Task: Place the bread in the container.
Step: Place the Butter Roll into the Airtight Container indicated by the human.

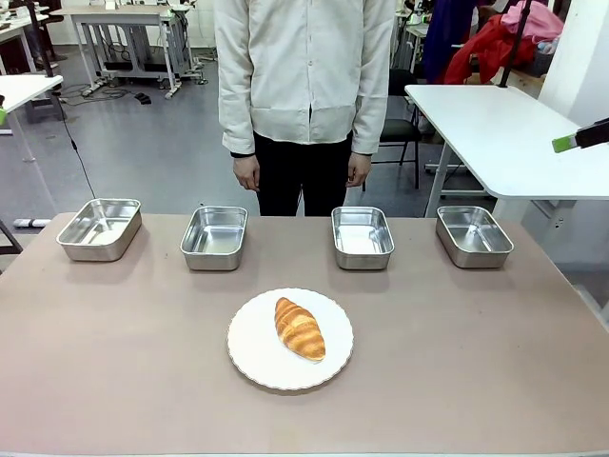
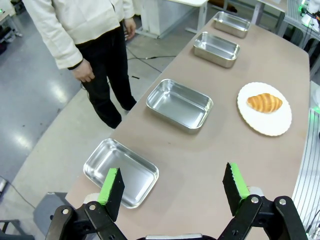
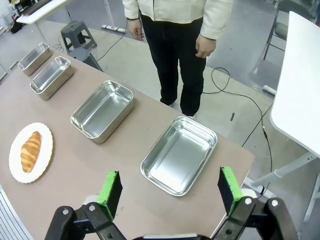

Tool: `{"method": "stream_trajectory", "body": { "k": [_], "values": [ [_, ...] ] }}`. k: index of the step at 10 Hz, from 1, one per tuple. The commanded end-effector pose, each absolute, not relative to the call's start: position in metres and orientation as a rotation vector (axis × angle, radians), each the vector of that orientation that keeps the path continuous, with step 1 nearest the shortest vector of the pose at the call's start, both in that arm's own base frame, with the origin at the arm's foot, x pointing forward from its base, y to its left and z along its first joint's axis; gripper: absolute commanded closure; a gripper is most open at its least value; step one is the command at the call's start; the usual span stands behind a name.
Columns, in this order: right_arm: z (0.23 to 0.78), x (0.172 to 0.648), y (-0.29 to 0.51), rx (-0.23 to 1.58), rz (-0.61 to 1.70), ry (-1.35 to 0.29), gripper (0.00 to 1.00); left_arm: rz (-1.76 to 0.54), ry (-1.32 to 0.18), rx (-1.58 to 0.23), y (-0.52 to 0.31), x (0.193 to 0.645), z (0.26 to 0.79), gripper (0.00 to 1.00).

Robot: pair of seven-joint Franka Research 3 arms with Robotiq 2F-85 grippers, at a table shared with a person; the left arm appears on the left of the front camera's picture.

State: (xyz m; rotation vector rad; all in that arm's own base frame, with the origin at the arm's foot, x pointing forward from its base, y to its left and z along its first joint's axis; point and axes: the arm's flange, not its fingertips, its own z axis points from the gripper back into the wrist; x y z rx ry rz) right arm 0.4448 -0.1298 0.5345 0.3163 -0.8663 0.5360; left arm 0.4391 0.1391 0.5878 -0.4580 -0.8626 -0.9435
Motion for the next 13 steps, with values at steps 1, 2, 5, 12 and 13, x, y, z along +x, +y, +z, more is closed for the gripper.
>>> {"method": "stream_trajectory", "body": {
  "k": [1,2,5,12,13],
  "values": [
    [0.5341,0.4457,-0.1297,0.330,0.535,-0.880,0.00,-0.947,-0.867,-0.459,0.1386,0.4391,0.5899,0.00],
    [0.5341,0.4457,-0.1297,0.330,0.535,-0.880,0.00,-0.947,-0.867,-0.459,0.1386,0.4391,0.5899,0.00],
    [0.5341,0.4457,-0.1297,0.330,0.535,-0.880,0.00,-0.947,-0.867,-0.459,0.1386,0.4391,0.5899,0.00],
    [0.5341,0.4457,-0.1297,0.330,0.535,-0.880,0.00,-0.947,-0.867,-0.459,0.1386,0.4391,0.5899,0.00],
    [0.5341,0.4457,-0.1297,0.330,0.535,-0.880,0.00,-0.947,-0.867,-0.459,0.1386,0.4391,0.5899,0.00]
  ]
}}
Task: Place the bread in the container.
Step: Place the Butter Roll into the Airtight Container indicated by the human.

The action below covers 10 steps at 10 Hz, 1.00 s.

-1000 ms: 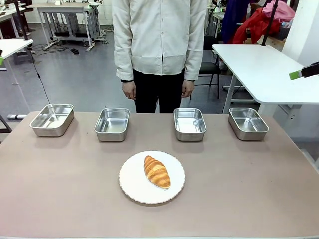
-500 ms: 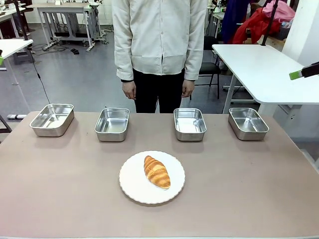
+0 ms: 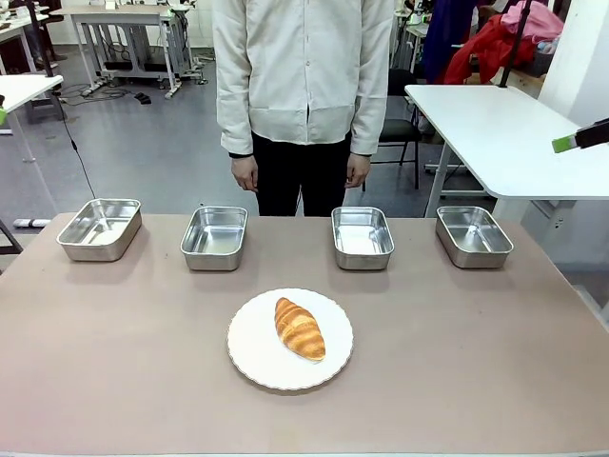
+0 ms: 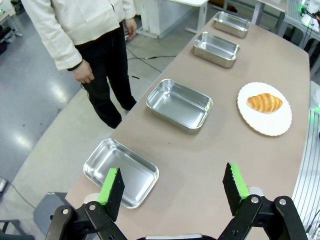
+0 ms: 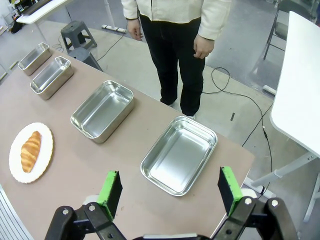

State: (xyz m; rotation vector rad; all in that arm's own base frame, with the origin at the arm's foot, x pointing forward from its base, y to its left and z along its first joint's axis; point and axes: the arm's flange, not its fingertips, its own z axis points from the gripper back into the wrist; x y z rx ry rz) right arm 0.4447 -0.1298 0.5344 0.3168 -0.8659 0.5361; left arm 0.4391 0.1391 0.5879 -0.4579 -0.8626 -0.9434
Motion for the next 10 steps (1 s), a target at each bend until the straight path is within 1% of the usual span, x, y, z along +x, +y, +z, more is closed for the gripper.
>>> {"method": "stream_trajectory", "body": {
  "k": [1,10],
  "values": [
    [0.5341,0.4457,-0.1297,0.330,0.535,-0.880,0.00,-0.947,-0.867,-0.459,0.1386,0.4391,0.5899,0.00],
    [0.5341,0.4457,-0.1297,0.330,0.535,-0.880,0.00,-0.947,-0.867,-0.459,0.1386,0.4391,0.5899,0.00]
  ]
}}
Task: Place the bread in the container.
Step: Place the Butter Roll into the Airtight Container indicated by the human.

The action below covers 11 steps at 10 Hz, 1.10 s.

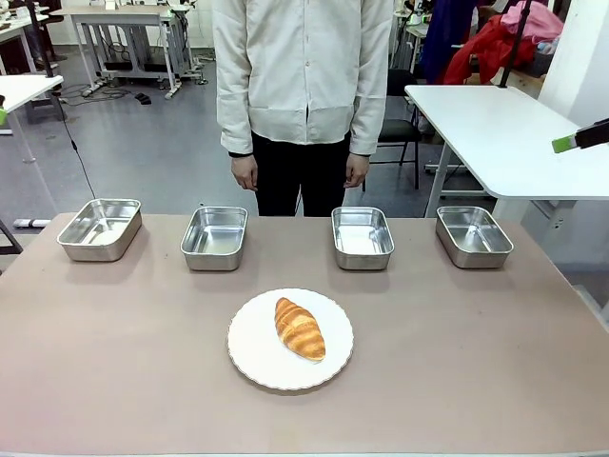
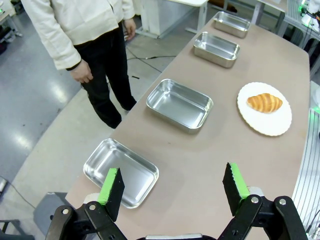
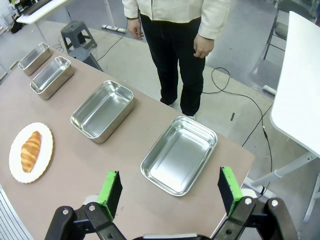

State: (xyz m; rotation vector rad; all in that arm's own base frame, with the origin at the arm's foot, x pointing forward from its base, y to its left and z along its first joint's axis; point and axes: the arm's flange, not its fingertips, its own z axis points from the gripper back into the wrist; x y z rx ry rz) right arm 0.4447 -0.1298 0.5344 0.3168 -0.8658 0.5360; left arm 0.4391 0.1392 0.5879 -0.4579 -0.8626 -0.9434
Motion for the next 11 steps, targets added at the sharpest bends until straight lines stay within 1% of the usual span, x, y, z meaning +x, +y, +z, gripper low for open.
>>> {"method": "stream_trajectory", "body": {
  "k": [1,11],
  "values": [
    [0.5341,0.4457,-0.1297,0.330,0.535,-0.880,0.00,-0.947,-0.867,-0.459,0.1386,0.4391,0.5899,0.00],
    [0.5341,0.4457,-0.1297,0.330,0.535,-0.880,0.00,-0.947,-0.867,-0.459,0.1386,0.4391,0.5899,0.00]
  ]
}}
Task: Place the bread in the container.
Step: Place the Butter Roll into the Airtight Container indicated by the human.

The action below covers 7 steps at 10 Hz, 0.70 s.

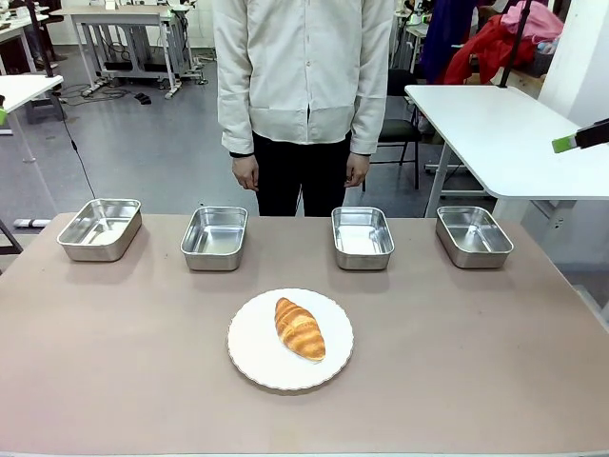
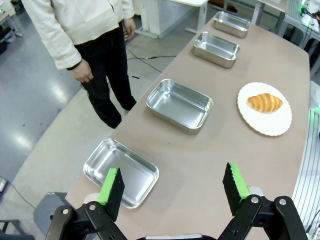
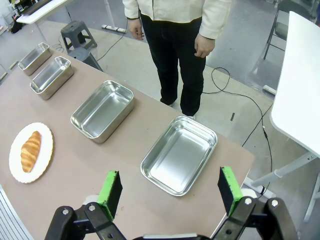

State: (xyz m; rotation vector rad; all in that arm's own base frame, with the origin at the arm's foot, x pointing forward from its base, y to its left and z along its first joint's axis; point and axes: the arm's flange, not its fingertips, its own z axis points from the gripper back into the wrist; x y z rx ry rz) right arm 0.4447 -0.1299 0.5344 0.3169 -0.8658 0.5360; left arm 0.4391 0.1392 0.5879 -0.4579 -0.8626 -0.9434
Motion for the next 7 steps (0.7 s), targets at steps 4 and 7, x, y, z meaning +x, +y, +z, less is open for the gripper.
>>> {"method": "stream_trajectory", "body": {
  "k": [4,7],
  "values": [
    [0.5341,0.4457,-0.1297,0.330,0.535,-0.880,0.00,-0.947,-0.867,-0.459,0.1386,0.4391,0.5899,0.00],
    [0.5341,0.4457,-0.1297,0.330,0.535,-0.880,0.00,-0.947,-0.867,-0.459,0.1386,0.4391,0.5899,0.00]
  ]
}}
